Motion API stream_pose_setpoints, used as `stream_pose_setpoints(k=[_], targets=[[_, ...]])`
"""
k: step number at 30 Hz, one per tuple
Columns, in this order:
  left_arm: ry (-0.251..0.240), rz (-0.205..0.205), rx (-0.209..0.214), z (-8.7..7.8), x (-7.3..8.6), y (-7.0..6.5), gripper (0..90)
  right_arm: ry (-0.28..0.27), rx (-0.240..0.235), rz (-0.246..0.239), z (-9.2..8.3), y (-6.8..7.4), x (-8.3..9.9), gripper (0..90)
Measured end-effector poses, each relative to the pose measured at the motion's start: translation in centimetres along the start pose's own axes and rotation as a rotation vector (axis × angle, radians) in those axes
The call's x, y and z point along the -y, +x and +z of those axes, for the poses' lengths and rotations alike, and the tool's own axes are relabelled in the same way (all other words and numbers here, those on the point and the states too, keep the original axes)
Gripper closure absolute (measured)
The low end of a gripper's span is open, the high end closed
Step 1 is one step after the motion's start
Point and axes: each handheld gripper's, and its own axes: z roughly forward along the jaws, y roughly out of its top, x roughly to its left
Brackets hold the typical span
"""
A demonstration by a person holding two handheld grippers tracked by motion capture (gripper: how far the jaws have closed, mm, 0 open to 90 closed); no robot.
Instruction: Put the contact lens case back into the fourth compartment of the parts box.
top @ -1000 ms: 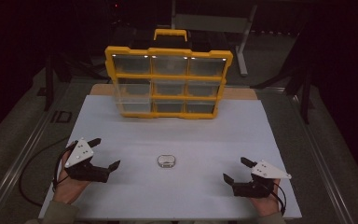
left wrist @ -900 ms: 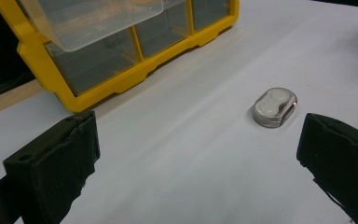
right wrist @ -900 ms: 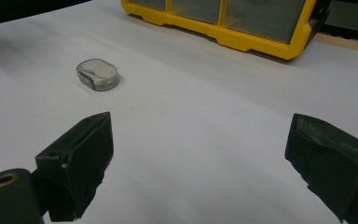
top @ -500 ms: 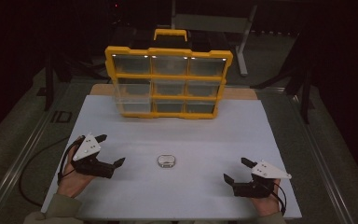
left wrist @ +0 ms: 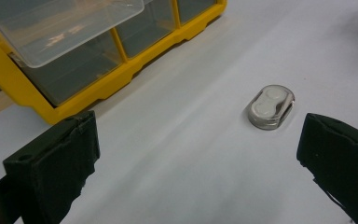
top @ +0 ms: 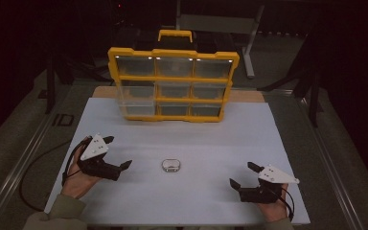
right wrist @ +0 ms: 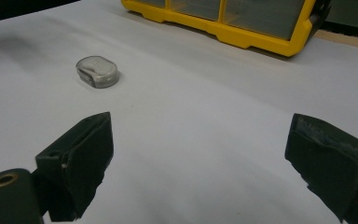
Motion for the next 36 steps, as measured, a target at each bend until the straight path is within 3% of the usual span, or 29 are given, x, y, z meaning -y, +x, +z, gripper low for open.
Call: stream_pose_setpoints(k=[36], targets=[[0.109,0.072,0.078,3.2,-2.0,-0.9,0.0,0.019,-0.013,0.005,0.3,0.1,0.1,7.3]])
